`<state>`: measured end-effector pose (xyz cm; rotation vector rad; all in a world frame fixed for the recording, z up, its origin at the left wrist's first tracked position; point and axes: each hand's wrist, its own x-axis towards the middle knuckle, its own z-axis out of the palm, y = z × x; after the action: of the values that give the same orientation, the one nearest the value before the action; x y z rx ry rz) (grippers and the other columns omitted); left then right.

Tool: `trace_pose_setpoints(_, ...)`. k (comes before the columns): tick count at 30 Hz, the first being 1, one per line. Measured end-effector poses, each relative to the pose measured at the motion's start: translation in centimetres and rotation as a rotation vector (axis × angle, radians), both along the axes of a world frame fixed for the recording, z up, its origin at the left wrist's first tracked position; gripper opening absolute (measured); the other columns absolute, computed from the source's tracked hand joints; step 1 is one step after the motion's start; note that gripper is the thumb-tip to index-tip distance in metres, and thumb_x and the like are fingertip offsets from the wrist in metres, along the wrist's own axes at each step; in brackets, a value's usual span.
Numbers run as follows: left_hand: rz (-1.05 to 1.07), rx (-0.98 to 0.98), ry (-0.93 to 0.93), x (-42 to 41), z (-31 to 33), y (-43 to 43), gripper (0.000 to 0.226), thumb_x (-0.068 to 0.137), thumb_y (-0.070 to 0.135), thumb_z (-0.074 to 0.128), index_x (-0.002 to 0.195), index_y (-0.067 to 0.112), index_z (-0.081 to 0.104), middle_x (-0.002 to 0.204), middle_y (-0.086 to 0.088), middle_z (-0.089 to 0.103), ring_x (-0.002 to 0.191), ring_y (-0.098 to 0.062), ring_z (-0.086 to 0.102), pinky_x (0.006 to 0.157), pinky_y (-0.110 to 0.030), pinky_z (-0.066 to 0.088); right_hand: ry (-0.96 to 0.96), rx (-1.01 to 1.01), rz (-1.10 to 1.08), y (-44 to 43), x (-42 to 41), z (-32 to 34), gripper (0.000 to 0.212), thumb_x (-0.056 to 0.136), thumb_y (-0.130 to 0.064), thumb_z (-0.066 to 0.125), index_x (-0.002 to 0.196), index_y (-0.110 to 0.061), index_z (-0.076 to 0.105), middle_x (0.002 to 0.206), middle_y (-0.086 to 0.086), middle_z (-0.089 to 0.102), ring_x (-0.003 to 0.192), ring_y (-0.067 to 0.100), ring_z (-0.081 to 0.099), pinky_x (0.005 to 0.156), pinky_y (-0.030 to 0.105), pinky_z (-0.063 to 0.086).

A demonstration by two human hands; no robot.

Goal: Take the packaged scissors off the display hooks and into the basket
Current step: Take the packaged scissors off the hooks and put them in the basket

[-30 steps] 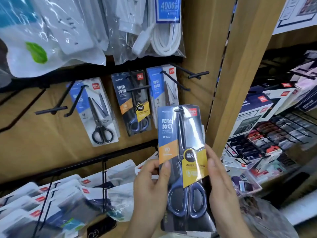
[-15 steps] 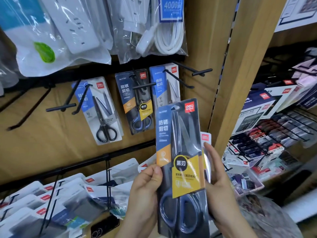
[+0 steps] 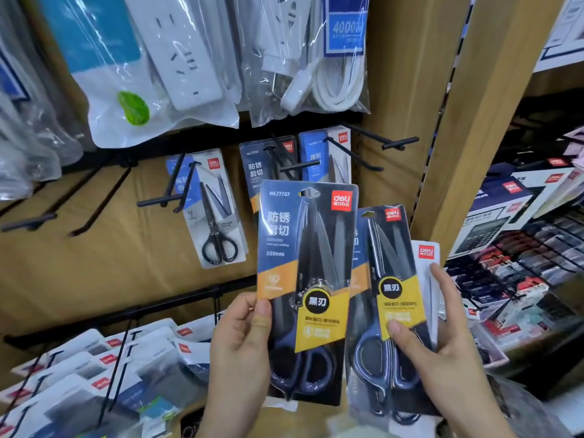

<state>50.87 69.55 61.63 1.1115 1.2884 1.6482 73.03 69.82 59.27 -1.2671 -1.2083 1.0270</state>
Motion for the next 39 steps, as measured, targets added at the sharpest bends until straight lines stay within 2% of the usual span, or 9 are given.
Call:
trace_pose_setpoints(7,0.066,-0.05,0.153,0.0,0.4,1.2,0.027,0.096,0.039,0.049,0.081,0.024,0.064,0.078,-0.016,0.067,0.069,-0.031,0.059,0.07,-0.053,0.052,0.017,0.035,-0.014,-0.3,-0.2,0.4,0.086,0.068,-0.032,0.078,0.138,-0.06,0.035,0.14,0.006,0.057,0.132,0.026,0.052,0.113,0.054,0.036)
trace_pose_setpoints(11,0.119,-0.018,0.303,-0.1,1.0,1.9,0.021,0.097,0.04,0.046,0.085,0.027,0.057,0.059,-0.005,0.056,0.052,-0.011,0.049,0.053,-0.033,0.043,0.014,0.048,-0.018,-0.6,-0.3,1.1,0.084,0.069,-0.03,0.077,0.136,-0.061,0.037,0.137,0.006,0.06,0.128,0.025,0.056,0.111,0.053,0.039)
trace_pose_setpoints(13,0.126,0.013,0.404,-0.2,1.4,2.3,0.007,0.1,0.036,0.046,0.103,0.039,0.051,0.056,-0.013,0.05,0.046,-0.013,0.041,0.047,-0.041,0.034,0.015,0.06,-0.014,-0.8,-0.4,1.5,0.086,0.07,-0.03,0.077,0.136,-0.064,0.033,0.139,0.005,0.058,0.127,0.023,0.056,0.111,0.051,0.04)
trace_pose_setpoints(17,0.197,0.158,0.751,-1.2,0.9,4.3,0.057,0.101,0.017,0.049,0.144,0.049,0.029,0.079,0.003,0.065,0.063,-0.014,0.056,0.055,-0.033,0.041,0.019,0.088,-0.005,-0.5,-0.6,1.8,0.098,0.07,-0.03,0.077,0.142,-0.064,0.021,0.148,0.0,0.051,0.131,0.019,0.054,0.114,0.048,0.038)
trace_pose_setpoints(20,0.219,0.144,0.941,-1.7,1.0,6.2,0.065,0.099,0.009,0.053,0.153,0.035,0.029,0.097,0.006,0.058,0.076,-0.007,0.051,0.062,-0.02,0.035,0.011,0.105,0.01,-0.1,-0.8,2.2,0.095,0.069,-0.023,0.077,0.146,-0.053,0.029,0.136,-0.003,0.062,0.118,0.014,0.063,0.104,0.033,0.046)
trace_pose_setpoints(24,0.22,0.039,0.97,-2.6,1.9,9.5,0.068,0.098,0.008,0.056,0.155,0.029,0.026,0.084,0.003,0.051,0.066,-0.007,0.043,0.053,-0.018,0.028,0.027,0.109,-0.007,0.2,-1.0,1.9,0.074,0.067,-0.016,0.077,0.132,-0.039,0.052,0.109,0.002,0.075,0.098,0.018,0.072,0.09,0.023,0.054)
trace_pose_setpoints(34,0.25,-0.164,1.157,-3.1,2.7,15.9,0.068,0.1,0.01,0.047,0.158,0.027,0.016,0.083,-0.013,0.065,0.063,-0.021,0.048,0.055,-0.034,0.035,0.132,0.07,0.003,0.9,-1.9,1.1,0.071,0.059,-0.01,0.078,0.121,-0.036,0.056,0.097,0.008,0.077,0.09,0.023,0.073,0.082,0.02,0.056)
trace_pose_setpoints(37,0.263,-0.141,1.098,-3.2,2.3,14.9,0.062,0.098,0.014,0.049,0.155,0.025,0.027,0.076,-0.003,0.06,0.063,-0.025,0.054,0.051,-0.033,0.038,0.137,0.075,0.034,1.1,-2.1,0.9,0.065,0.06,-0.012,0.08,0.111,-0.047,0.059,0.098,0.009,0.077,0.089,0.023,0.073,0.082,0.022,0.056)
trace_pose_setpoints(39,0.238,-0.122,0.968,-3.0,2.2,13.2,0.043,0.1,0.02,0.048,0.143,0.025,0.047,0.096,-0.002,0.069,0.083,-0.027,0.064,0.066,-0.036,0.05,0.156,0.075,0.049,1.2,-2.4,0.9,0.063,0.06,-0.013,0.081,0.109,-0.047,0.059,0.098,0.008,0.077,0.089,0.023,0.073,0.08,0.022,0.056)
